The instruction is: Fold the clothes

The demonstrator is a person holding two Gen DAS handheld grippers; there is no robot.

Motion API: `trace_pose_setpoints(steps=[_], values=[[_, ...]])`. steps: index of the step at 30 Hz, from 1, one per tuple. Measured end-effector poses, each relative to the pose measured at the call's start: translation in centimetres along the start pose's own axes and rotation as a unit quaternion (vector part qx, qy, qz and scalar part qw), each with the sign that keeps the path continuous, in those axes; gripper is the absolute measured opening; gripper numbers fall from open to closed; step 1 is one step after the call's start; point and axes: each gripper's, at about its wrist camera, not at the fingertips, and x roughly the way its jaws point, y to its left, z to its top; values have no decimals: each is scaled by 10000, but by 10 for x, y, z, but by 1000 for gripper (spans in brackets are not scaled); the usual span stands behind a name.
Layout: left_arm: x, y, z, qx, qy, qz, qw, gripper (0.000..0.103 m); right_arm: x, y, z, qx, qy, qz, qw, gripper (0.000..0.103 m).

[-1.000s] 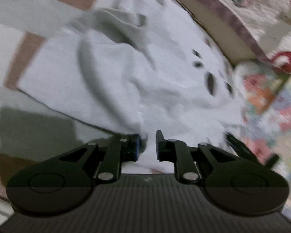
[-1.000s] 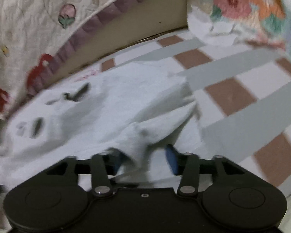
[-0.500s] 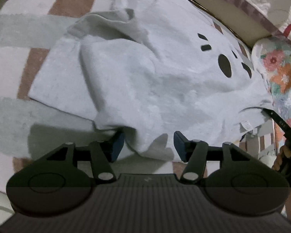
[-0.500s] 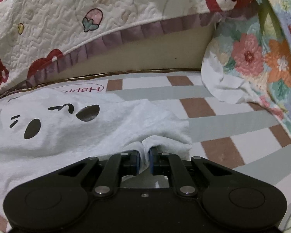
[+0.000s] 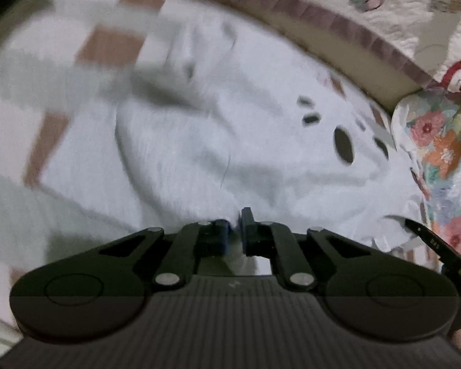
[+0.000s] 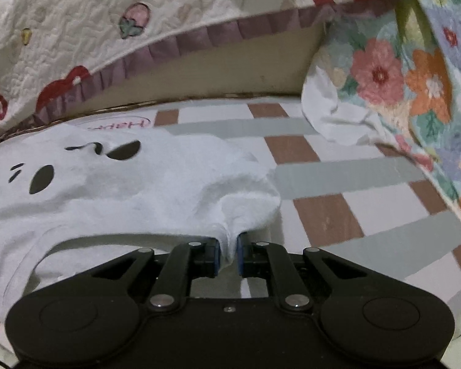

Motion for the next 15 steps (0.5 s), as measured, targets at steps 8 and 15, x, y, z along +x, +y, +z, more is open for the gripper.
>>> trace_pose_setpoints(steps=[8,15], values=[[15,19,3,-358,364,-56,9987,15,15,-10,-4,504,139,249,9983,30],[25,23,2,-539,308,-33,9981,34,11,-12,-12,477,-39,433,9979,23]])
